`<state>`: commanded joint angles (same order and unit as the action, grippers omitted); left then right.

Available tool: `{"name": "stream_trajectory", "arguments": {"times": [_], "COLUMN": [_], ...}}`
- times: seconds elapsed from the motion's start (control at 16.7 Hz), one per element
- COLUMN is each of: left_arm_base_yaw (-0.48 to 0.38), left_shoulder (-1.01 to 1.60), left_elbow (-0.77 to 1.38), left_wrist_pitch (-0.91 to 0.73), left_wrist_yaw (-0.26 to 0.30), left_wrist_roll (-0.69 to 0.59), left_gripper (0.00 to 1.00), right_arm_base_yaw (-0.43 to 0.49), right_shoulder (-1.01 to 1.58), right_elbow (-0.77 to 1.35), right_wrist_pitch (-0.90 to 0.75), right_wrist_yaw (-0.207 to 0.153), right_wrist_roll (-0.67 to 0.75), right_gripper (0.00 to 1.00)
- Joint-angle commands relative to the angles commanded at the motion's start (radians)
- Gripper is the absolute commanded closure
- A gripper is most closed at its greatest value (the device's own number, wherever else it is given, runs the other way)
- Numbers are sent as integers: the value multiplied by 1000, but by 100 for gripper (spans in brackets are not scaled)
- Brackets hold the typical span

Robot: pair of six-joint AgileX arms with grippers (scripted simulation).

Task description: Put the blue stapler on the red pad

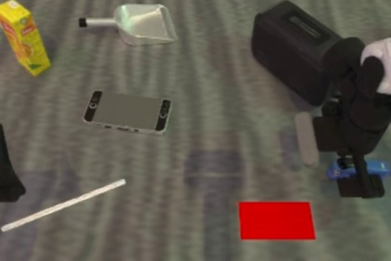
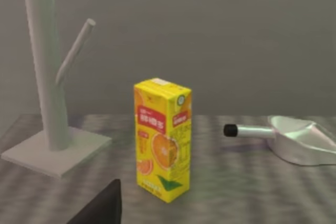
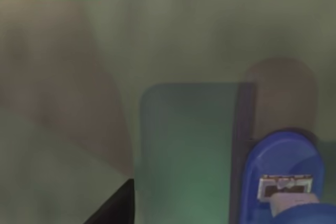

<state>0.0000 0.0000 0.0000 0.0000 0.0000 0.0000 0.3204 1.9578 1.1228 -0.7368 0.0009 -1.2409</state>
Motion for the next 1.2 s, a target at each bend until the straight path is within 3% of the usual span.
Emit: {"name": "stream_trajectory", "arguments": {"times": [0.6,1.2], "left_arm_base_yaw": [0,0], "left_shoulder": [0,0], "left_elbow": [0,0], "left_wrist_pitch": [0,0], "left_wrist_yaw": [0,0], "left_wrist_roll": [0,0], "left_gripper": [0,0], "right_arm_base_yaw": [0,-2], "right_shoulder": [0,-3], "right_elbow": [0,3], "right_wrist_pitch": [0,-3], "right_wrist_yaw": [0,0], "right_wrist_roll": [0,1], "right_gripper": [98,100]}}
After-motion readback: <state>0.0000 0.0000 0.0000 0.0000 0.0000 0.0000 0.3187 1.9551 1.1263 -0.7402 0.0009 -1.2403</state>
